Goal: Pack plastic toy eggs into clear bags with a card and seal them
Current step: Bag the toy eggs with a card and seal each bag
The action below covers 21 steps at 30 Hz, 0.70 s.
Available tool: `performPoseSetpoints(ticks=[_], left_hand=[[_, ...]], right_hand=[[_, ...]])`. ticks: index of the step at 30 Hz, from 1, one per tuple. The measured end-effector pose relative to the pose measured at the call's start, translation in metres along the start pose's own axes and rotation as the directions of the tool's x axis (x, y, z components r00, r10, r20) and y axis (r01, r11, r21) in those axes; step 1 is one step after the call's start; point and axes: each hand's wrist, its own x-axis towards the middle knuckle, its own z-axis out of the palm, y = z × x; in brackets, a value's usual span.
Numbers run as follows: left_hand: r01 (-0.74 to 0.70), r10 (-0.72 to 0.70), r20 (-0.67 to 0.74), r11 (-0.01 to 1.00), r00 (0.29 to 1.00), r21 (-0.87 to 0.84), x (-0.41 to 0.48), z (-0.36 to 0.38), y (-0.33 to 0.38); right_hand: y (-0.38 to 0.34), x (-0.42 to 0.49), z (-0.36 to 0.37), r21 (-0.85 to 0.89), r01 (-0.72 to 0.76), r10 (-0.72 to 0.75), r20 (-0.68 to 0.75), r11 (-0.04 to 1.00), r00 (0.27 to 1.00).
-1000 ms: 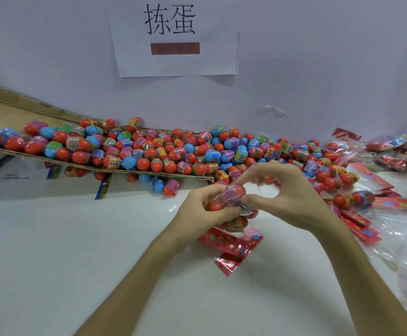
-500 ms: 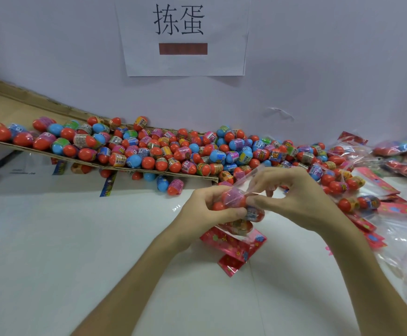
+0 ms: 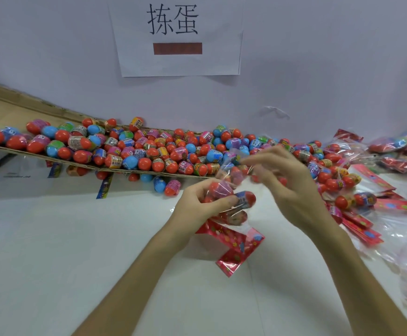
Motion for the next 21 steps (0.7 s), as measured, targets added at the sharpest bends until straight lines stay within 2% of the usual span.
performPoseSetpoints(ticks=[2, 4, 7, 12, 16, 19, 21], left_hand=[[0.01, -0.012, -0.032, 0.998, 0.999, -0.062, 0.0, 0.0, 0.001], [0.013, -0.02, -0.059, 0.992, 0.998, -0.127, 0.0, -0.002, 0.002], [0.022, -0.04, -0.084, 0.98, 0.996, -0.196, 0.0, -0.003, 0.005], [0.006, -0.027, -0.117, 0.983, 0.993, -0.181, 0.0, -0.003, 0.008], [-0.051, 0.028, -0.126, 0.982, 0.992, -0.182, -0.002, -0.002, 0.009], [-0.038, 0.029, -0.062, 0.989, 0.998, -0.145, -0.003, -0.001, 0.008], [-0.026, 0.021, -0.052, 0.995, 0.998, -0.1, -0.002, 0.001, 0.008]], right_hand=[[-0.001, 0.001, -0.003, 0.116, -0.013, 0.027, -0.114, 0.993, 0.993], [0.0, 0.001, -0.004, 0.169, -0.031, 0.05, -0.108, 0.985, 0.993], [0.003, -0.002, 0.0, 0.034, 0.009, -0.008, -0.017, 0.999, 1.0], [-0.001, -0.003, 0.003, 0.039, 0.041, -0.04, -0.021, 0.998, 0.999], [-0.007, 0.0, 0.012, 0.101, -0.194, 0.188, 0.063, 0.976, 0.98], [-0.005, 0.0, 0.022, 0.15, -0.277, 0.271, 0.061, 0.949, 0.961], [-0.003, -0.001, 0.024, 0.268, -0.315, 0.311, 0.056, 0.911, 0.949]])
